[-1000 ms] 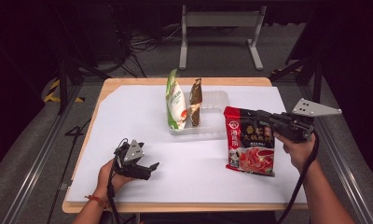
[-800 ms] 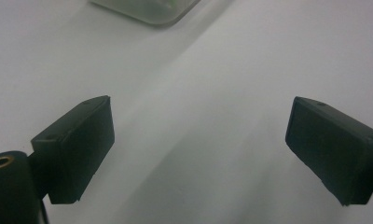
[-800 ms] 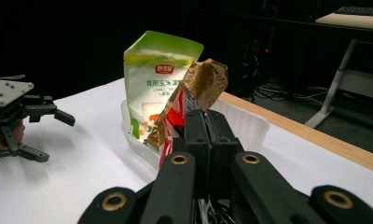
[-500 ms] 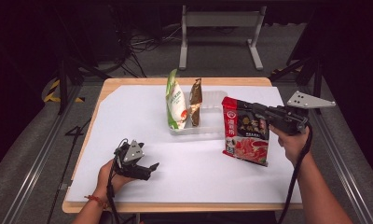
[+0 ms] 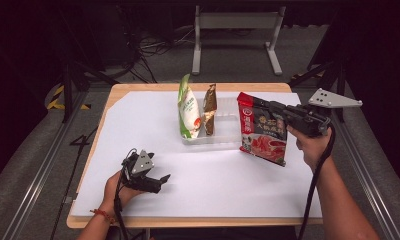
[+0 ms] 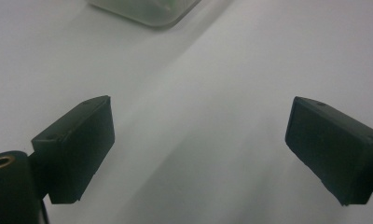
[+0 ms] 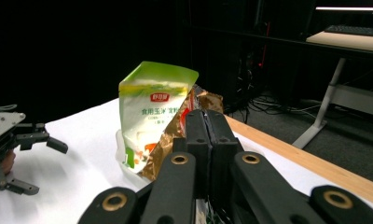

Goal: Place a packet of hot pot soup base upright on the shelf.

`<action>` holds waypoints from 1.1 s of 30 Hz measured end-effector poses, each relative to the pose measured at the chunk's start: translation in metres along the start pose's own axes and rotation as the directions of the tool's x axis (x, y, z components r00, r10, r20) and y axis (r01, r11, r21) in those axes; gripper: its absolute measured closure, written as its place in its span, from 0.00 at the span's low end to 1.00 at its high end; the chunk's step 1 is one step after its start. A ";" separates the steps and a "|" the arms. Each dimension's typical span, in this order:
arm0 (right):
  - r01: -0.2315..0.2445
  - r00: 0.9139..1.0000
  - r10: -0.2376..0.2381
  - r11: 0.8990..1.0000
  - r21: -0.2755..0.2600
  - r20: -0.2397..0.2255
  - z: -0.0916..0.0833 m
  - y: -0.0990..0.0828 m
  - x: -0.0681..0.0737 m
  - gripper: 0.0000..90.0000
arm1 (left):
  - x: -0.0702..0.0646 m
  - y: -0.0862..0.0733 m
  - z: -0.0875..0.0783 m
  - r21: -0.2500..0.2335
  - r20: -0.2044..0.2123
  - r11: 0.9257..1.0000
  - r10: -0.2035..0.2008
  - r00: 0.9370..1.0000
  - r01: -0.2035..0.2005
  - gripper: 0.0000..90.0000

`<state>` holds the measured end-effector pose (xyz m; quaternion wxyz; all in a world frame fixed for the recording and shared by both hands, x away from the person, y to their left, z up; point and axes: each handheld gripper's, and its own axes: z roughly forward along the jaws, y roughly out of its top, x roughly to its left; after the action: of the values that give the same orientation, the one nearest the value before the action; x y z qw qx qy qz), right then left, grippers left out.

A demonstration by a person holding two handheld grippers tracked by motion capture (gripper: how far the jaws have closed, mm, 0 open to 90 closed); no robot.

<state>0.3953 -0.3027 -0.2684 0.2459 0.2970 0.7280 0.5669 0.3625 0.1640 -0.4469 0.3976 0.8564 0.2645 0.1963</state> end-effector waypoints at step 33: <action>-0.036 0.994 0.038 0.999 -0.017 0.102 0.074 0.057 -0.018 0.99 | 0.000 -0.002 -0.003 -0.001 0.000 1.000 0.006 1.000 -0.006 0.10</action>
<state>0.4679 -0.2549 -0.2304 0.2747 0.3372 0.7044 0.5610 0.3607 0.1670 -0.4471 0.3974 0.8570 0.2620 0.1976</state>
